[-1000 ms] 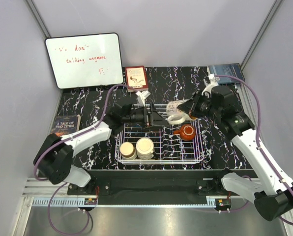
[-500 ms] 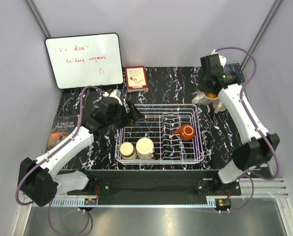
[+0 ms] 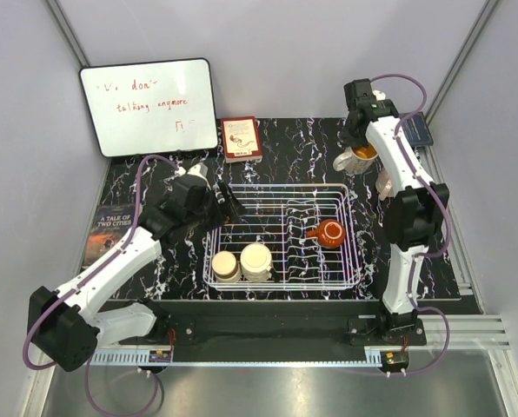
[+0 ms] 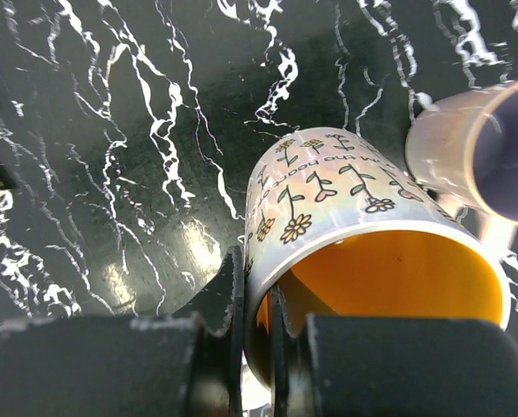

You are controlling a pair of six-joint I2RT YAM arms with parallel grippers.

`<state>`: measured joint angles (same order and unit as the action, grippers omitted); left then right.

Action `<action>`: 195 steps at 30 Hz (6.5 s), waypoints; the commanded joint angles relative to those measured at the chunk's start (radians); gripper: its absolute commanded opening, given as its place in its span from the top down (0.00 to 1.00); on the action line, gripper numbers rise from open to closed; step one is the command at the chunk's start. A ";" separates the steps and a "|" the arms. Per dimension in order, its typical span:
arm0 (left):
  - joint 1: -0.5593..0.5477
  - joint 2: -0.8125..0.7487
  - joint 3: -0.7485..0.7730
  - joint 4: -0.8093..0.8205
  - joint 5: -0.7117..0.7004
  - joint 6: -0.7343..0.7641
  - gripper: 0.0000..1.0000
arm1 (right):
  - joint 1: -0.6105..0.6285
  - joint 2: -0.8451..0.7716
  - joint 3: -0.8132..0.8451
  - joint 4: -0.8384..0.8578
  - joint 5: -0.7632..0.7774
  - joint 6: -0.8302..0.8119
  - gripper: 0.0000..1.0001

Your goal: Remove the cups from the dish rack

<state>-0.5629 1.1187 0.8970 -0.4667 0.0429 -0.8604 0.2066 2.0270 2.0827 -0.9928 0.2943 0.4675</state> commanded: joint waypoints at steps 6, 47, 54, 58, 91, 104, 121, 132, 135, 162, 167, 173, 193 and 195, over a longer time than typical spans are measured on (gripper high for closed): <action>-0.003 0.016 0.014 0.017 -0.020 0.032 0.13 | -0.038 0.102 0.077 0.017 0.022 0.022 1.00; -0.005 0.118 0.132 -0.094 -0.139 0.127 0.11 | 0.054 -0.171 0.002 0.058 -0.126 -0.010 0.00; -0.092 0.155 0.206 -0.302 -0.429 0.187 0.12 | 0.368 -0.468 -0.391 0.216 0.106 -0.059 0.00; -0.193 0.103 0.184 -0.305 -0.477 0.164 0.15 | 0.491 -0.615 -0.558 0.313 0.220 -0.041 0.00; -0.603 0.254 0.250 -0.383 -0.324 0.175 0.15 | 0.511 -0.826 -0.776 0.238 -0.006 0.016 0.00; -0.644 0.319 0.212 -0.406 -0.368 0.083 0.13 | 0.513 -0.898 -0.875 0.238 -0.007 0.025 0.00; -0.611 0.515 0.364 -0.406 -0.488 0.121 0.07 | 0.513 -0.912 -0.901 0.237 0.008 0.010 0.00; -0.405 0.437 0.322 -0.305 -0.425 0.170 0.07 | 0.513 -0.900 -0.895 0.238 0.014 0.010 0.00; -0.388 0.435 0.341 -0.300 -0.416 0.184 0.08 | 0.513 -0.893 -0.891 0.237 0.009 0.013 0.00; -0.390 0.648 0.706 -0.668 -0.584 -0.313 0.18 | 0.513 -0.884 -0.895 0.237 0.020 -0.023 0.00; -0.367 0.668 0.691 -0.671 -0.546 -0.335 0.20 | 0.513 -0.890 -0.900 0.235 0.028 -0.036 0.00; -0.361 0.641 0.640 -0.691 -0.534 -0.359 0.18 | 0.513 -0.903 -0.908 0.237 0.043 -0.050 0.00; -0.322 0.711 0.576 -0.533 -0.342 -0.154 0.13 | 0.513 -0.936 -0.943 0.227 0.054 -0.040 0.00; -0.319 0.731 0.576 -0.535 -0.324 -0.114 0.15 | 0.513 -0.939 -0.946 0.227 0.058 -0.038 0.00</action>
<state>-0.8856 1.7870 1.4742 -1.0683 -0.3817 -1.0737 0.7116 1.1175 1.1389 -0.7662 0.3107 0.4370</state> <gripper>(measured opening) 0.886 0.994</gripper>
